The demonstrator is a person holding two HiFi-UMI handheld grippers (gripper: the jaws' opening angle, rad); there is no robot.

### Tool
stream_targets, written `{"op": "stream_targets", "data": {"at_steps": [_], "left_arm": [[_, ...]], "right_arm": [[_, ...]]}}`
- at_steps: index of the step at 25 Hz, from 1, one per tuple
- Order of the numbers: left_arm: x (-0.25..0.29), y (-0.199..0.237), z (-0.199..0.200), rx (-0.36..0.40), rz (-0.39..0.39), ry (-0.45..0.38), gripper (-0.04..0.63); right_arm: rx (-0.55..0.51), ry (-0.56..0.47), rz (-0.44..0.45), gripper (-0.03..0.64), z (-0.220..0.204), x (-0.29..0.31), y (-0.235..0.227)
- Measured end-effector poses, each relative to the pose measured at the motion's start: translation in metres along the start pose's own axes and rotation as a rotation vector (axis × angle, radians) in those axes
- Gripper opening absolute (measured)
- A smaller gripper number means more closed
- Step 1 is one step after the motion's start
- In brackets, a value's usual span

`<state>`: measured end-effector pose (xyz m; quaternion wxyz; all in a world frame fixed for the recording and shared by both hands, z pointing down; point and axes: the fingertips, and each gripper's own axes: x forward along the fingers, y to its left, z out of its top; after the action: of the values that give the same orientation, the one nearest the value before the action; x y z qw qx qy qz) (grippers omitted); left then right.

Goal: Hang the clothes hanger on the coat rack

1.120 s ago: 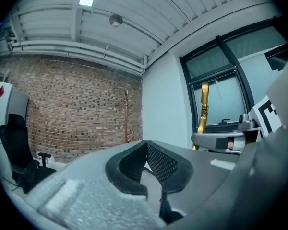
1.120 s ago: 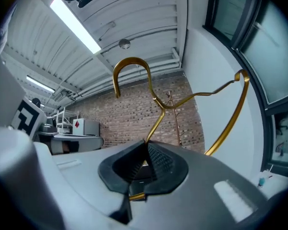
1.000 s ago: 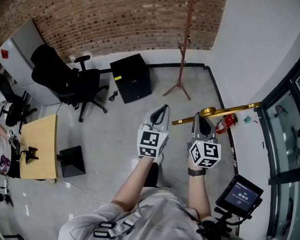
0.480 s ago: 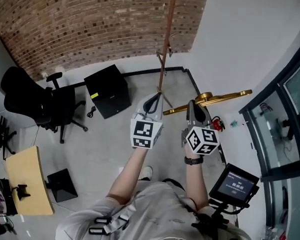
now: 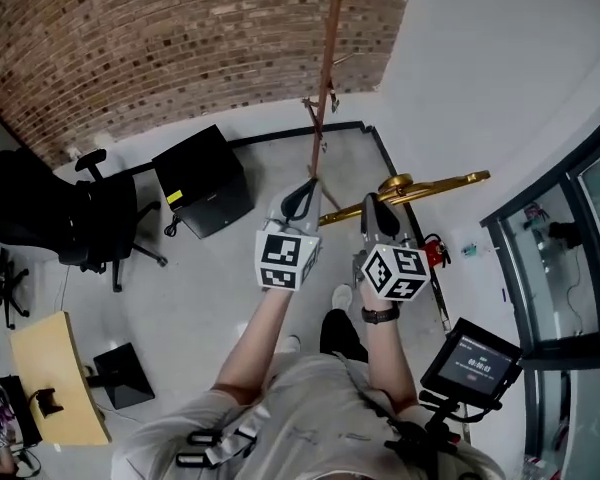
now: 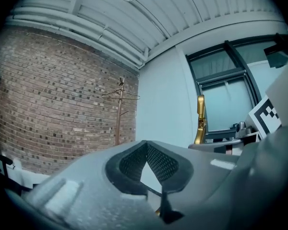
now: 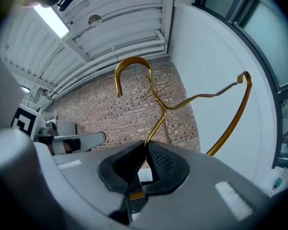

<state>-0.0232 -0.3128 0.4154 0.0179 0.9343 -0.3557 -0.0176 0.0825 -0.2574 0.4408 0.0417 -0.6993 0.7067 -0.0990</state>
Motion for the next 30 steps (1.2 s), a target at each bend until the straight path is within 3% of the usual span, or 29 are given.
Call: {"op": "stream_targets", "data": {"at_steps": [12,21,30], "left_arm": [[0.170,0.024,0.035,0.056,0.109,-0.024,0.000],[0.210,0.039,-0.013,0.060,0.195,0.096,0.000],[0.268,0.095,-0.016,0.058,0.210,0.083,0.000]], "right_arm": [[0.055,-0.047,0.126,0.035,0.060,0.152,-0.108],[0.157,0.040,0.153,0.023,0.020,0.204,-0.160],[0.181,0.064,0.158,0.038,0.017,0.291,-0.171]]}}
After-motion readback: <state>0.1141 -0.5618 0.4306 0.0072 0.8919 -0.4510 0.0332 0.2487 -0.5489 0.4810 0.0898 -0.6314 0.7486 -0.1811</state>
